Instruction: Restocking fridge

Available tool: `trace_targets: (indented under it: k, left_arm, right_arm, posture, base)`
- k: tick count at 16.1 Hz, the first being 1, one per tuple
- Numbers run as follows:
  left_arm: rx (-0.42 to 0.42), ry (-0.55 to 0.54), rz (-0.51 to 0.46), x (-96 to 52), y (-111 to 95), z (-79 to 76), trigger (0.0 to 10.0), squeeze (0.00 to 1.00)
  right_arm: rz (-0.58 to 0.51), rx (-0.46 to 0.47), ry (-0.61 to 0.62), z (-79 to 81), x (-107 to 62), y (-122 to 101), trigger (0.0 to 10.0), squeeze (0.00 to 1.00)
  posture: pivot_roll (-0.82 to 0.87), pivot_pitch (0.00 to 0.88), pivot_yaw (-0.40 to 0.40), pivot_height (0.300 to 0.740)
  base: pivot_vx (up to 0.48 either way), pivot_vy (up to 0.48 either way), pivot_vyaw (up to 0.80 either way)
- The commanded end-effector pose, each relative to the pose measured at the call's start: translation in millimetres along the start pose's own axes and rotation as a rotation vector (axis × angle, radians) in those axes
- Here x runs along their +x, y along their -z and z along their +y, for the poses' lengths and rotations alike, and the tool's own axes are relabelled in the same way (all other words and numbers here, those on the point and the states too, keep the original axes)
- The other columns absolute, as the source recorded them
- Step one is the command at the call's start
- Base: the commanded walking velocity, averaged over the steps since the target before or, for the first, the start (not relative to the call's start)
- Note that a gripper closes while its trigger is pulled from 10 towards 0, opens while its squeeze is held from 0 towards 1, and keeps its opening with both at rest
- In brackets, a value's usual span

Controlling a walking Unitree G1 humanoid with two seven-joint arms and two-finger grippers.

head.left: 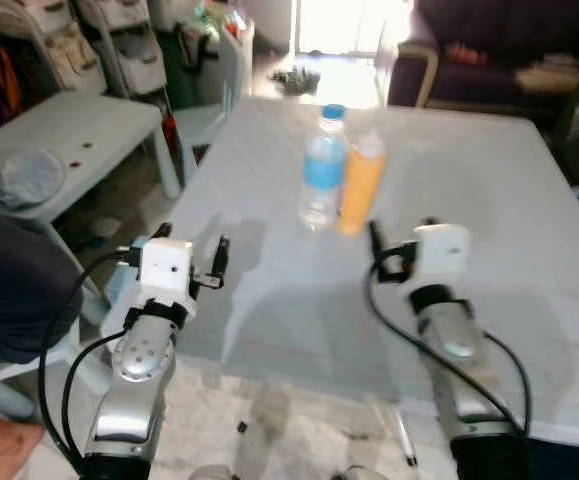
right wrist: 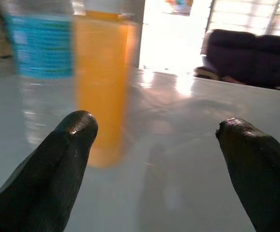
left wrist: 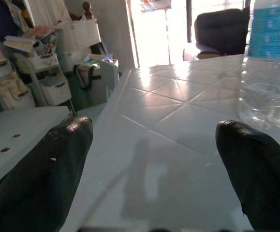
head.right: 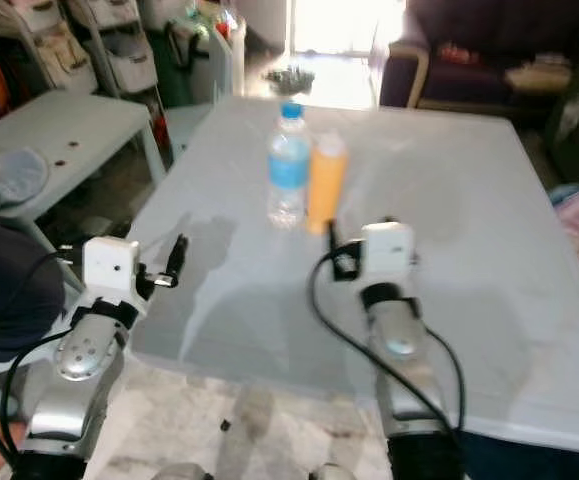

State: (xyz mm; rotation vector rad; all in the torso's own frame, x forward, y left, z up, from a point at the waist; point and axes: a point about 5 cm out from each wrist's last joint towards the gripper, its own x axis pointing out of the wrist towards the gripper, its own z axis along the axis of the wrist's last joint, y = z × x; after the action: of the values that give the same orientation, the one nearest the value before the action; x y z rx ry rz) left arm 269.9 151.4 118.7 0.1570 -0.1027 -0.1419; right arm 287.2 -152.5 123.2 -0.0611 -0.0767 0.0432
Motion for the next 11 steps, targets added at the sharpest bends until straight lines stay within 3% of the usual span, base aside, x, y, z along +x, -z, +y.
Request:
trace_targets:
  k: [1, 6, 11]
  left_arm:
    - [0.018, -0.015, 0.000, -3.3, -2, 6.7, 10.0, 0.00]
    - [0.007, -0.054, 0.067, -21.2, 11, 10.5, 10.0, 0.00]
    - [0.005, -0.044, 0.076, -19.6, 11, 8.6, 10.0, 0.00]
  right_arm:
    - [-0.028, -0.005, -0.002, 2.9, 2.1, -7, 10.0, 0.00]
    - [0.003, -0.037, 0.052, 2.0, -0.2, -3, 10.0, 0.00]
    - [0.020, -0.035, 0.069, 1.4, -3.9, 1, 10.0, 0.00]
  posture:
    - [0.04, 0.035, -0.013, 0.740]
    - [0.04, 0.053, -0.007, 0.740]
    - [0.03, 0.047, 0.002, 0.740]
  base:
    - [0.000, 0.000, 0.00]
    - [0.000, 0.000, 0.00]
    - [0.000, 0.000, 0.00]
